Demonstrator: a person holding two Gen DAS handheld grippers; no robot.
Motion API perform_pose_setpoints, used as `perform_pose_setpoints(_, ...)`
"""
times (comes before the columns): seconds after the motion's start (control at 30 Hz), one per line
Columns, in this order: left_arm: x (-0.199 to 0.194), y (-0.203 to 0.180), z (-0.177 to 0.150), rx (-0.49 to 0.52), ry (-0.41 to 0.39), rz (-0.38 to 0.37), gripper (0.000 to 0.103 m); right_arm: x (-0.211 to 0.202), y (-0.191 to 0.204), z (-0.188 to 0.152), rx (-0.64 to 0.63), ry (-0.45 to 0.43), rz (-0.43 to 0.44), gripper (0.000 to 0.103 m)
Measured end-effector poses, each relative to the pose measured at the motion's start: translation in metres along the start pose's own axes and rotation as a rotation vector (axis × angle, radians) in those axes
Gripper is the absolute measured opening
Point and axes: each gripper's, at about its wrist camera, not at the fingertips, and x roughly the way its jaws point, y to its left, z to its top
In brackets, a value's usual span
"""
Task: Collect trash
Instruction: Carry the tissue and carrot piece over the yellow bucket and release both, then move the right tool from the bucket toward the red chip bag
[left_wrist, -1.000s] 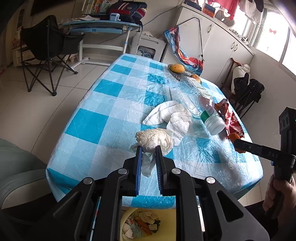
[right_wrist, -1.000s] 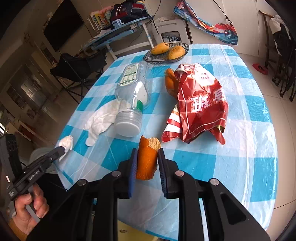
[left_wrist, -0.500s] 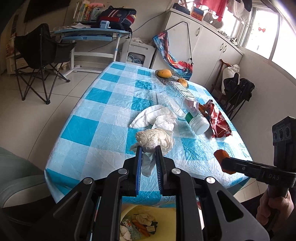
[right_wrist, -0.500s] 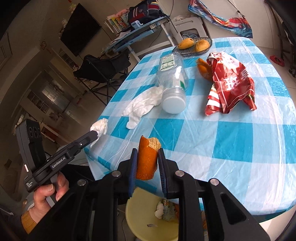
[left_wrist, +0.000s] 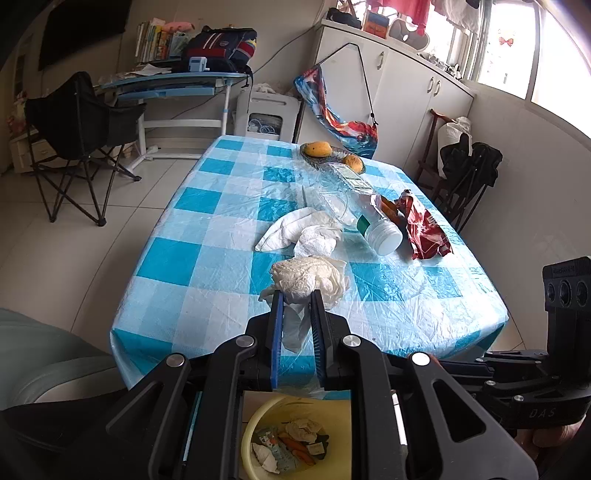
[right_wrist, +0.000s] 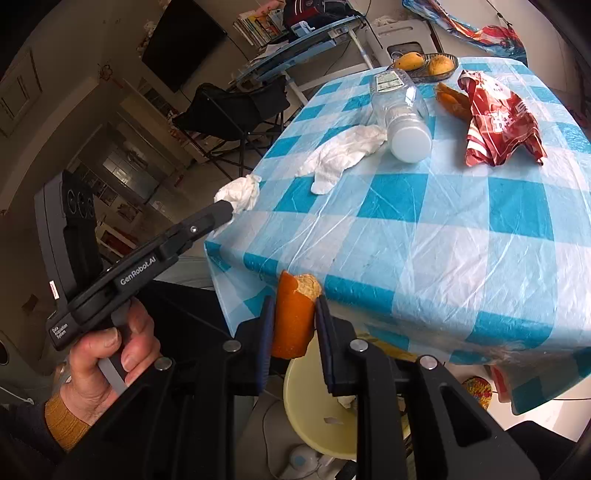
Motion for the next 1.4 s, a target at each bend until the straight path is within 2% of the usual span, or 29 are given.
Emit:
perform_pose_setpoints(0.37,-0.013,-0.007,-0.018,0.025,0.029,0.014,0.014,-0.001,0.009,-0.021,0.009,0.025,0.017,0.023)
perform_pose_setpoints(0.5,-0.017,-0.009,-0.027,0.033,0.050,0.019,0.014,0.004,0.010,-0.031,0.011,0.065,0.013,0.026)
perform_pose_setpoints(0.6,-0.019,-0.012,-0.034,0.042,0.068,0.022,0.014,0.003,0.011,-0.038,0.014,0.085,0.005,0.039)
perform_pose_setpoints(0.87,-0.023,-0.020,-0.048,0.065,0.111,0.025,0.014,-0.007,0.010,-0.040,0.017,0.053,-0.026,0.051)
perform_pose_setpoints(1.0,-0.024,-0.024,-0.055,0.073,0.143,0.017,0.014,-0.013,0.008,-0.040,0.018,0.019,-0.059,0.062)
perform_pose_setpoints(1.07,-0.022,-0.027,-0.060,0.080,0.176,0.007,0.019,-0.017,0.006,-0.039,0.024,-0.002,-0.083,0.065)
perform_pose_setpoints(1.13,-0.020,-0.030,-0.064,0.088,0.200,0.002,0.034,-0.021,0.002,-0.039,0.036,-0.022,-0.098,0.066)
perform_pose_setpoints(1.2,-0.021,-0.033,-0.065,0.097,0.202,0.012,0.044,-0.025,-0.002,-0.039,0.053,-0.041,-0.110,0.067)
perform_pose_setpoints(1.4,-0.023,-0.032,-0.064,0.100,0.177,0.044,0.056,-0.033,-0.009,-0.040,0.078,-0.074,-0.125,0.068)
